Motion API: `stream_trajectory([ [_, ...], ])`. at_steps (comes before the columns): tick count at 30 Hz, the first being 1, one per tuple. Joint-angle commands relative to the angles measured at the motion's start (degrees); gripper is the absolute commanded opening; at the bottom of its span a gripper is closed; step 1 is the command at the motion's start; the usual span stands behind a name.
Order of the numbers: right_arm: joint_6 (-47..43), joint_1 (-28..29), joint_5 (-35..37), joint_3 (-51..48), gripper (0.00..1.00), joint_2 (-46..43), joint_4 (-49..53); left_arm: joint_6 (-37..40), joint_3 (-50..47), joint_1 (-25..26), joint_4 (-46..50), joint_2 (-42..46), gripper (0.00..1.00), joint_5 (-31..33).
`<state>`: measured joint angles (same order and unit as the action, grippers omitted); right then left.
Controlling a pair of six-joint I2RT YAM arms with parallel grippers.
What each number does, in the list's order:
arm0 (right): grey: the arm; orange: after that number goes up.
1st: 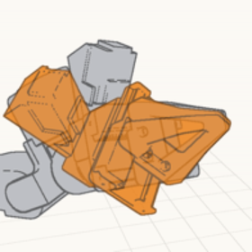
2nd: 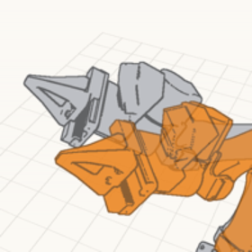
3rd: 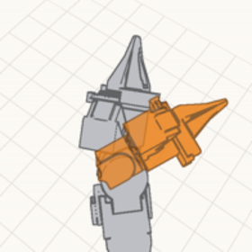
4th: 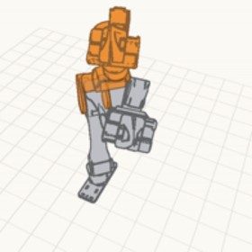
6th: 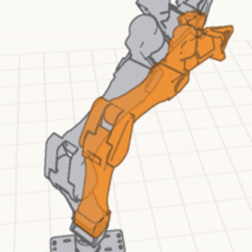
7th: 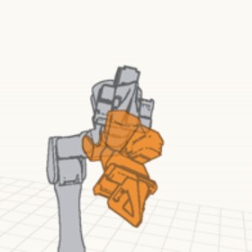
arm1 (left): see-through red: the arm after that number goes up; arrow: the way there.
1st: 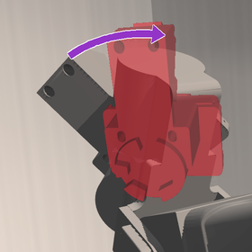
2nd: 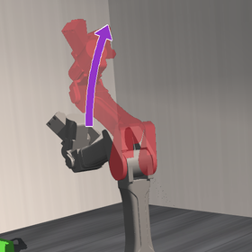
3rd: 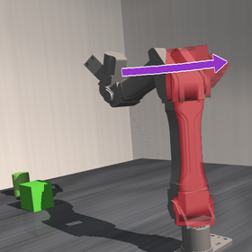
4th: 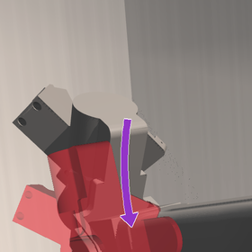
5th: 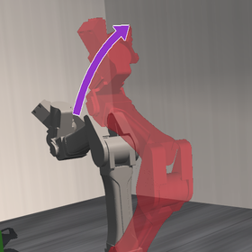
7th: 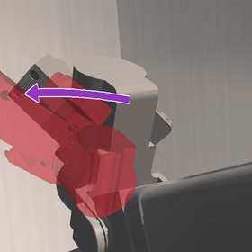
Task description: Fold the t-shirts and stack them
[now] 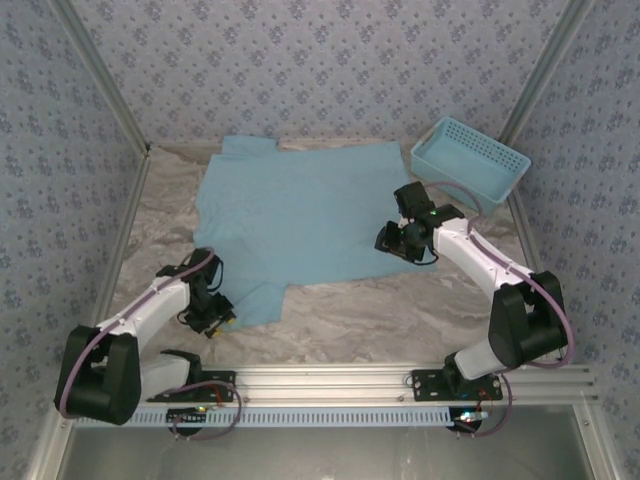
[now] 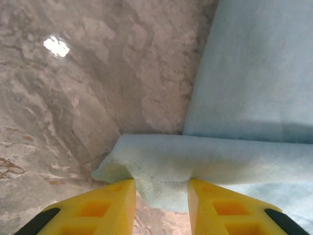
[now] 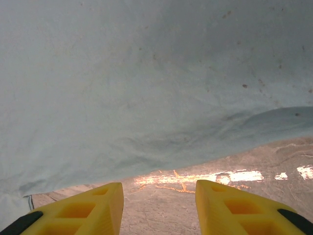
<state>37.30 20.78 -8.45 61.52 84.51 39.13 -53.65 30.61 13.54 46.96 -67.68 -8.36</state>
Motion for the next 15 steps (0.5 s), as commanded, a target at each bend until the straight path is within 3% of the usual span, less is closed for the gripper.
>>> stream_trajectory([
  [1, 1.1, 0.3, -0.3, -0.8, 0.45, -1.1, 2.0, 0.0, -0.4, 0.8, -1.8, -1.4, 0.29, 2.2],
  [5, 1.1, 0.3, 0.1, -1.2, 0.45, -1.3, 2.2, -0.1, 0.8, 3.3, -3.4, -2.7, 0.15, 1.6],
  [10, 1.0, -0.1, 2.5, -1.4, 0.45, -2.1, 3.8, -2.9, 4.0, 7.8, 1.1, 0.4, 0.00, 2.9],
  [15, 1.2, -2.8, 6.1, -3.4, 0.46, -3.4, 5.0, -4.8, 6.8, 9.4, 8.8, 5.8, 0.00, 4.5],
])
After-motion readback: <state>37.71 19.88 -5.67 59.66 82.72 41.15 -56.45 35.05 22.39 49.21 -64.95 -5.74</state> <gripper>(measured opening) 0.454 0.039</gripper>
